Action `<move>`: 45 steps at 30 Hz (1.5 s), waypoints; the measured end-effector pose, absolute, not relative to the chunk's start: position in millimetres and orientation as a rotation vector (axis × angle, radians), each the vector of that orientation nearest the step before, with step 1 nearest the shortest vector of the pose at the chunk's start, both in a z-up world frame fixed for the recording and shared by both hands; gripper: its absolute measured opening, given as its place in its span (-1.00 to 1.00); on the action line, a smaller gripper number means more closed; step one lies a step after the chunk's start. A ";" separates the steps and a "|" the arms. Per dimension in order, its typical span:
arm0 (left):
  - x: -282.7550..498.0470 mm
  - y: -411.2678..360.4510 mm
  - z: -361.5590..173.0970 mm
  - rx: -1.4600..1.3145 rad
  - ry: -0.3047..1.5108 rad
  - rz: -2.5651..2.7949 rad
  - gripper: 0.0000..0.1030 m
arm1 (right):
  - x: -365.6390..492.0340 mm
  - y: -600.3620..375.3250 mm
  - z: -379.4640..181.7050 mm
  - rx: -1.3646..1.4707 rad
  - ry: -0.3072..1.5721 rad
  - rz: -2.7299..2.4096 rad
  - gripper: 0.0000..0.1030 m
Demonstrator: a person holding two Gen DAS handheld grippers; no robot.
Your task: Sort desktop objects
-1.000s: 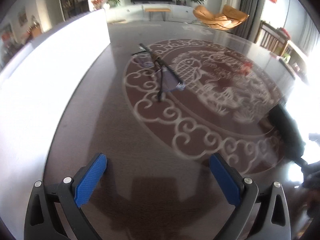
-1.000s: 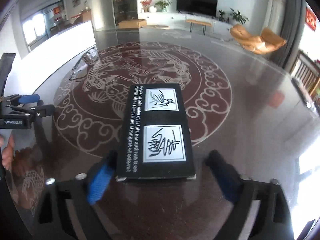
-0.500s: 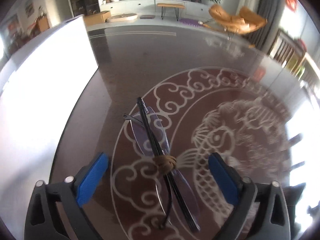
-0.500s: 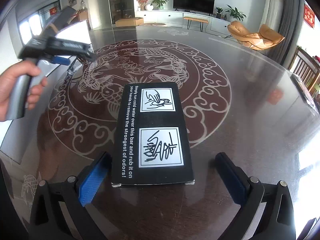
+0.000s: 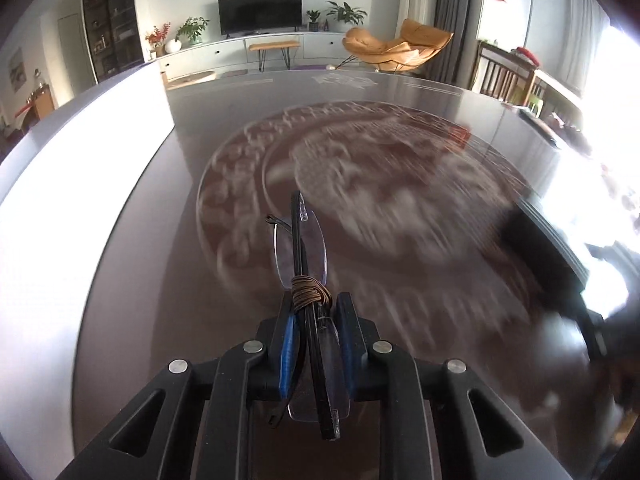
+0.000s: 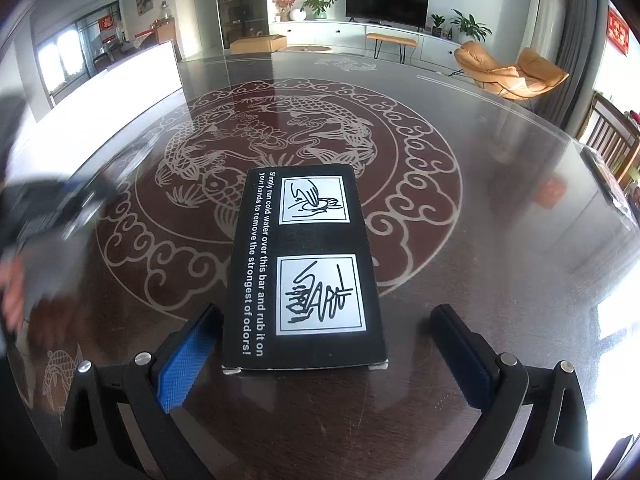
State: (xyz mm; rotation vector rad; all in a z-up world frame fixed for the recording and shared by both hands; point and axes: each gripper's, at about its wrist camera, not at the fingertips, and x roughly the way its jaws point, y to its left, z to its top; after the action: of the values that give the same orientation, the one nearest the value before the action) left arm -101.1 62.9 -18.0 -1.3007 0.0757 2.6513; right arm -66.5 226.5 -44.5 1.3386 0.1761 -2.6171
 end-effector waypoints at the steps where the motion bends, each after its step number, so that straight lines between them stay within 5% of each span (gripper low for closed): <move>1: -87.0 60.9 -18.8 -1.288 0.058 2.654 -0.63 | -66.5 226.6 -44.6 1.339 0.176 -2.617 1.00; 7: -46.1 47.9 -24.5 -1.277 0.004 2.655 -0.60 | -66.7 226.7 -44.7 1.339 0.176 -2.617 1.00; 9: -44.9 50.1 -25.8 -1.267 0.008 2.649 -0.43 | -66.6 226.8 -44.6 1.338 0.177 -2.617 1.00; 10: -44.8 53.6 -26.6 -1.260 0.019 2.643 -0.10 | -66.7 227.5 -44.7 1.338 0.177 -2.617 1.00; 11: -44.8 56.9 -26.5 -1.267 0.050 2.638 0.47 | -67.3 227.0 -44.3 1.338 0.177 -2.617 1.00; 13: -51.7 65.1 -32.8 -1.355 0.151 2.672 0.95 | -67.4 227.2 -44.3 1.338 0.177 -2.616 1.00; 45: -56.8 53.7 -34.7 -1.398 0.096 2.671 1.00 | -68.2 227.6 -44.3 1.338 0.177 -2.614 1.00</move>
State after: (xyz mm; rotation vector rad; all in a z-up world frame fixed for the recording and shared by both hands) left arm -56.8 53.7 -34.7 -1.3983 0.0957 2.6713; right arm -68.2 227.6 -44.3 1.3379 0.1771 -2.6140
